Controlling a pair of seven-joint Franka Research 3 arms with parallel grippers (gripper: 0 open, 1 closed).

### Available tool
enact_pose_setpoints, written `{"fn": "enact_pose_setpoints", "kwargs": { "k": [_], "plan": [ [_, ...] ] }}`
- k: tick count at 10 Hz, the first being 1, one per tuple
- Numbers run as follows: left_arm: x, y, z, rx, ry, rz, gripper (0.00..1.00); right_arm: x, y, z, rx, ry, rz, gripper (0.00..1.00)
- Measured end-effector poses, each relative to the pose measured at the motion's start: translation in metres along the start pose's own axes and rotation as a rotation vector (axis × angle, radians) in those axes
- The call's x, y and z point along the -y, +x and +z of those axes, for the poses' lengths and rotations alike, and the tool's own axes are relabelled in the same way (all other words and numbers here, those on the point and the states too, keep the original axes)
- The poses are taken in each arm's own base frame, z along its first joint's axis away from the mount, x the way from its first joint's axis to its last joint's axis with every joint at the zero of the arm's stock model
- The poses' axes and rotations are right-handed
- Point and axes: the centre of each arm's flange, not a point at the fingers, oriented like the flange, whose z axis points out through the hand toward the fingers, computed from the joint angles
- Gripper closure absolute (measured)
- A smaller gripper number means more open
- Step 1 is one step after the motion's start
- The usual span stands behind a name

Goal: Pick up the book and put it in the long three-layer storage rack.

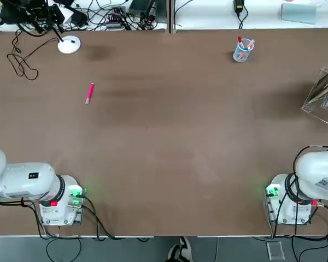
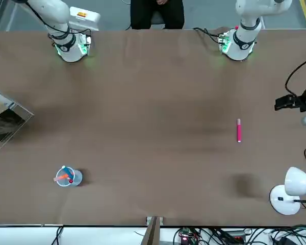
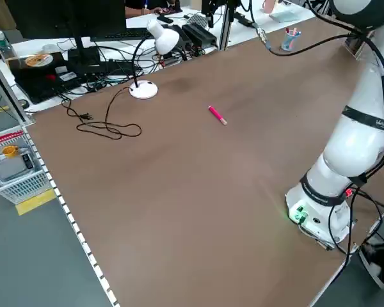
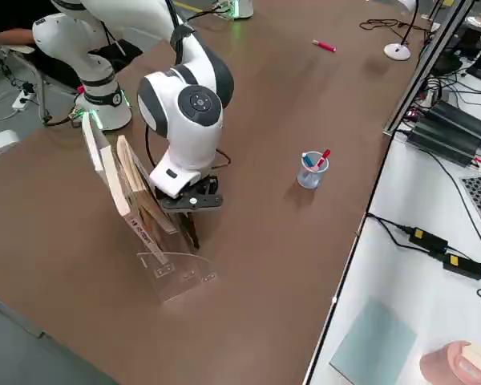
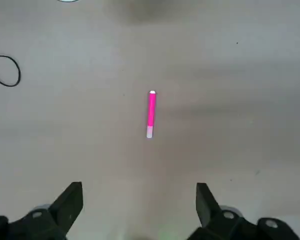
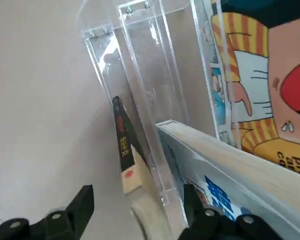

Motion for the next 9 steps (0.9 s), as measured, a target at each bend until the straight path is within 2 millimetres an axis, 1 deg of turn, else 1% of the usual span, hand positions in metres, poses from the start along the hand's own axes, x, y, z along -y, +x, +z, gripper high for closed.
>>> {"fn": "enact_pose_setpoints", "kwargs": {
  "k": [4,9],
  "plan": [
    [0.0,0.0,0.0,0.0,0.0,0.0,0.0,-0.004,-0.003,-0.003,0.042,-0.019,-0.019,0.19],
    [0.0,0.0,0.0,0.0,0.0,0.0,0.0,-0.003,-0.007,-0.026,0.062,-0.027,-0.025,0.19]
  ]
}}
